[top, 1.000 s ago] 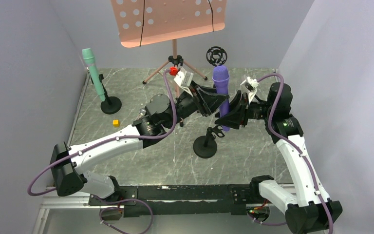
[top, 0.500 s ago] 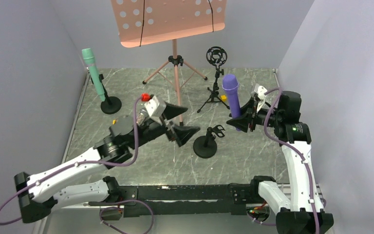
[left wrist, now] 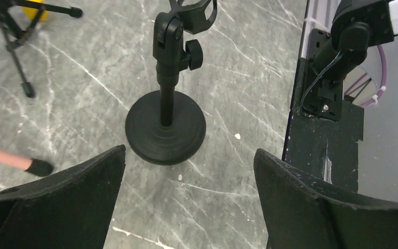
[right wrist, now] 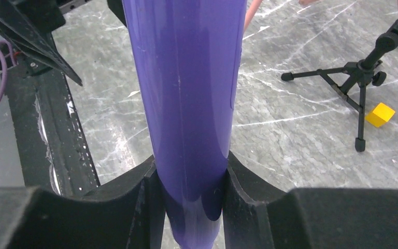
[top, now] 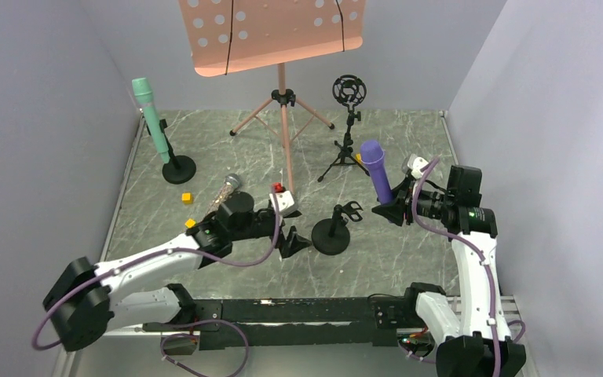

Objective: Attach the microphones to the stand

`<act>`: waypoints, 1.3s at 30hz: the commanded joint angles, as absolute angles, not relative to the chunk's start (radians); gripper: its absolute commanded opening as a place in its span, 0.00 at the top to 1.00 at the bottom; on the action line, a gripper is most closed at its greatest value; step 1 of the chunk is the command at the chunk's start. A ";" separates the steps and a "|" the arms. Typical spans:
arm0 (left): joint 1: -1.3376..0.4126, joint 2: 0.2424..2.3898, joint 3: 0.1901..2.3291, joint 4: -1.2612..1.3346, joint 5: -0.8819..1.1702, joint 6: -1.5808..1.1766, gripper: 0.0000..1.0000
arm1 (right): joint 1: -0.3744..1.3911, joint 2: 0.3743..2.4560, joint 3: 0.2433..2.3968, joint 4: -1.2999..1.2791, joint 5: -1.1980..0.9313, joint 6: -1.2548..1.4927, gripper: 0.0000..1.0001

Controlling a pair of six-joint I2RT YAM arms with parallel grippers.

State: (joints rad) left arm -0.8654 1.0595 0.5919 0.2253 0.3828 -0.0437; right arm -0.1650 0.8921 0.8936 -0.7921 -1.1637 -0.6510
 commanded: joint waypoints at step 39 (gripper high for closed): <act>-0.829 1.627 1.068 0.268 0.752 0.077 0.62 | -0.175 0.870 0.882 -0.753 -1.145 -0.673 0.91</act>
State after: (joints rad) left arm -0.8177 1.6234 1.0237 0.2790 0.7219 0.0444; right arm -0.1696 0.8703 0.8757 -0.7879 -1.1263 -0.6514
